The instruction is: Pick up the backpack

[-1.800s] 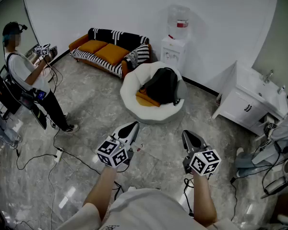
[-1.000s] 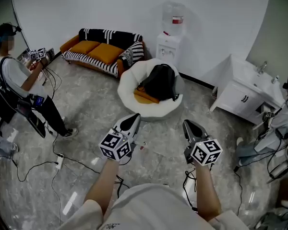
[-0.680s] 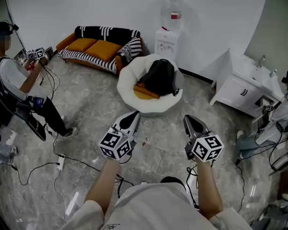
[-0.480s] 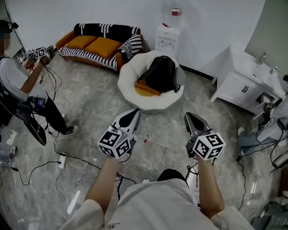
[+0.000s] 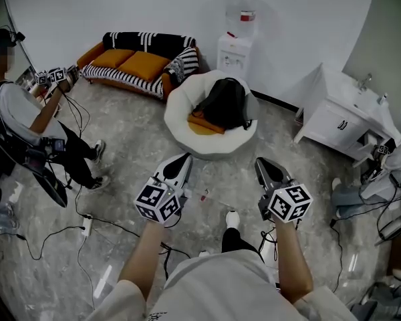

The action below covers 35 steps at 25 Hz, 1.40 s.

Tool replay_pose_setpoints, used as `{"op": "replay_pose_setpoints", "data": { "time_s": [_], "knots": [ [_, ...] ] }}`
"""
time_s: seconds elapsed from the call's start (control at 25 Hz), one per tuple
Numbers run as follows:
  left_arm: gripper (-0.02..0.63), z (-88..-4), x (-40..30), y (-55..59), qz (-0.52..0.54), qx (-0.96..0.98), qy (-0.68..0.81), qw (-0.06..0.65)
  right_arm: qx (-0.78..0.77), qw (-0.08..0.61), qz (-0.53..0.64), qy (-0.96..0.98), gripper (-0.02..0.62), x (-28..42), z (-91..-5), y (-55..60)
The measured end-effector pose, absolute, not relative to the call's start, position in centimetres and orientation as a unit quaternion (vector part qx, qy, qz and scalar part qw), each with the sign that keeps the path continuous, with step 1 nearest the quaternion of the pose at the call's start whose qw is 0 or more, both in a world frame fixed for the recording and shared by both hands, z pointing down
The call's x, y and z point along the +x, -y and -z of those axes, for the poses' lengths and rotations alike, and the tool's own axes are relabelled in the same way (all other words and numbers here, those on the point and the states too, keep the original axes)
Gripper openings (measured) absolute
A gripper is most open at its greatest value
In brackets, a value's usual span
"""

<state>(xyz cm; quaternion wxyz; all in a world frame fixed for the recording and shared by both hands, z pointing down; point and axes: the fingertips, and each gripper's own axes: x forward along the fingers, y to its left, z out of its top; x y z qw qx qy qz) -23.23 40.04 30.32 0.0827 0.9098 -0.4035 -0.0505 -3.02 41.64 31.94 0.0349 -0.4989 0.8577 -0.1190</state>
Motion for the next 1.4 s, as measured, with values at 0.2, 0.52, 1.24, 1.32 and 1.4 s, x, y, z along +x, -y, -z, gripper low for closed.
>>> {"op": "replay_pose_setpoints", "data": {
  "time_s": [0.2,0.52,1.24,1.32,1.4],
  "knots": [
    [-0.011,-31.3,-22.5,-38.5,0.048,0.906,0.413,0.081,-0.490,0.040,0.122,-0.862,0.002,-2.1,-33.0,-39.6],
    [-0.011,-31.9,-19.7,-31.1,0.046,0.899,0.427,0.087,-0.480,0.042,0.127,-0.867,0.002,0.8,-33.7,-31.1],
    [-0.012,-34.6,-9.6,-16.8,0.024,0.885,0.451,0.113,-0.452,0.028,0.165,-0.876,0.002,10.1,-37.2,-15.3],
    [-0.012,-35.4,-8.9,-15.9,0.021,0.884,0.452,0.119,-0.452,0.024,0.171,-0.875,0.002,10.9,-38.0,-14.2],
    [-0.012,-36.1,-8.6,-15.1,0.018,0.883,0.452,0.125,-0.451,0.020,0.174,-0.875,0.002,11.3,-38.5,-13.5]
  ]
}}
